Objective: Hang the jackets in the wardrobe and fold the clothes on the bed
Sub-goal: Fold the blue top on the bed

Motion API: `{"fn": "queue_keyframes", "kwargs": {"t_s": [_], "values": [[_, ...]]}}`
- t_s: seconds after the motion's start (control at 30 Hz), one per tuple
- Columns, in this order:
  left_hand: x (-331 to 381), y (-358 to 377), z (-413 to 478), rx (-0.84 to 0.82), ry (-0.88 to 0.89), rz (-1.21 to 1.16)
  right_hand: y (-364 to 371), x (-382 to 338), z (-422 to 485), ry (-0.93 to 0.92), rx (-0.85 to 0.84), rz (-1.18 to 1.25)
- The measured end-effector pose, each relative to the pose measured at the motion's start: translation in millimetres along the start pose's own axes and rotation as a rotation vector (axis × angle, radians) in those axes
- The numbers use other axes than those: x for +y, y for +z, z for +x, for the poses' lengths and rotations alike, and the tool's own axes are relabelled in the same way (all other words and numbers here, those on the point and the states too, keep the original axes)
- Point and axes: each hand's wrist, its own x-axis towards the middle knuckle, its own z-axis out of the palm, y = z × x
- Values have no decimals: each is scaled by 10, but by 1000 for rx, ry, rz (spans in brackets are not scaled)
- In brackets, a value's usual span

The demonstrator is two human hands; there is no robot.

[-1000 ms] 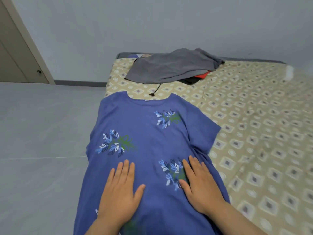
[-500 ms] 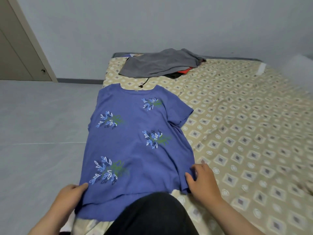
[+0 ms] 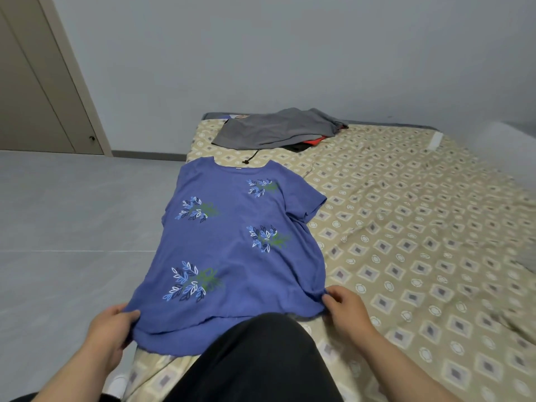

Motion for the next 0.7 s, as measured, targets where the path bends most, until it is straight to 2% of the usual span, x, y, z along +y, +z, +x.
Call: {"fn": "queue_keyframes", "kwargs": {"t_s": [0.1, 0.2, 0.27, 0.37, 0.47, 0.57, 0.7], "values": [[100, -83, -1, 47, 85, -148, -180, -17, 61, 169, 64, 278], [187, -187, 10, 118, 155, -265, -362, 5, 119, 228, 124, 356], [176, -219, 50, 172, 163, -281, -412, 46, 112, 236, 131, 249], [147, -189, 35, 247, 147, -216, -394, 120, 41, 149, 87, -87], [100, -95, -33, 164, 55, -224, -299, 183, -33, -5, -18, -340], [36, 1, -105, 37, -137, -226, -238, 208, -52, 32, -38, -300], [89, 14, -252, -3, -220, -340, -190, 125, -35, 139, 40, -160]]}}
